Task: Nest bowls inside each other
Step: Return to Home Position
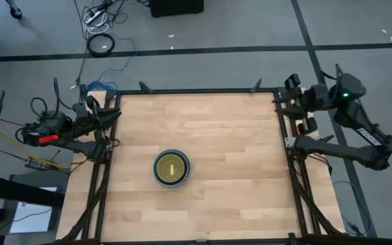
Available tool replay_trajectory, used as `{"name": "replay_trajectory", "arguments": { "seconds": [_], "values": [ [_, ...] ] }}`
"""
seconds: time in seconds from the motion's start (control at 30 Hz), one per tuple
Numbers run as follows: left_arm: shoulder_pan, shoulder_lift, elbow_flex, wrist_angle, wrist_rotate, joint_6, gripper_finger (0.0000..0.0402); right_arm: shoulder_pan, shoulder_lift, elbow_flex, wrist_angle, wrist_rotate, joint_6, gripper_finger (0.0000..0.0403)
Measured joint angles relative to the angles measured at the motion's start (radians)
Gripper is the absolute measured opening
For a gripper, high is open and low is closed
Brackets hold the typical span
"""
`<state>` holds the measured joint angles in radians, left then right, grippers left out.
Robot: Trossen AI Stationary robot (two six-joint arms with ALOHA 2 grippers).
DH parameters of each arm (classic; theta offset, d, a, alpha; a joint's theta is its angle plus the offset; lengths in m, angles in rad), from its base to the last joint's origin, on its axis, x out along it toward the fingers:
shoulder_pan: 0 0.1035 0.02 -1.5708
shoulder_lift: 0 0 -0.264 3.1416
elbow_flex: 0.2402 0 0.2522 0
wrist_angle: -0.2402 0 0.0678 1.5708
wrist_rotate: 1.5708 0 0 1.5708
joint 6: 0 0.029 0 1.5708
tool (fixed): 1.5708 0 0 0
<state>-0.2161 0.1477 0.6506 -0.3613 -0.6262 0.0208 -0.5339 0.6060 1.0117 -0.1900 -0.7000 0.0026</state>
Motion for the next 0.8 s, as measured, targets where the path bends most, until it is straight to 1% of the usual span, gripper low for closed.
{"name": "replay_trajectory", "arguments": {
  "seconds": [0.1,0.2,0.3,0.43,0.57,0.63,0.8],
  "values": [
    [0.0,0.0,0.0,-0.002,-0.002,0.0,0.0081,0.002,0.002,-0.093,0.101,-0.005,0.062,0.0117],
    [0.0,0.0,0.0,-0.021,-0.033,-0.003,0.0081,0.03,0.003,-0.202,0.256,-0.034,0.163,0.0118],
    [0.0,0.0,0.0,-0.033,-0.055,-0.006,0.0081,0.077,-0.008,-0.308,0.435,-0.058,0.25,0.0118],
    [0.0,0.0,0.0,-0.034,-0.059,-0.006,0.0081,0.151,-0.039,-0.436,0.663,-0.059,0.369,0.0117],
    [0.0,0.0,0.0,-0.034,-0.059,-0.007,0.0081,0.219,-0.085,-0.544,0.849,-0.06,0.499,0.0118],
    [0.0,0.0,0.0,-0.034,-0.059,-0.007,0.0081,0.244,-0.118,-0.582,0.891,-0.06,0.545,0.0118],
    [0.0,0.0,0.0,-0.034,-0.061,-0.007,0.0081,0.257,-0.203,-0.616,0.883,-0.066,0.581,0.0119]
  ]
}}
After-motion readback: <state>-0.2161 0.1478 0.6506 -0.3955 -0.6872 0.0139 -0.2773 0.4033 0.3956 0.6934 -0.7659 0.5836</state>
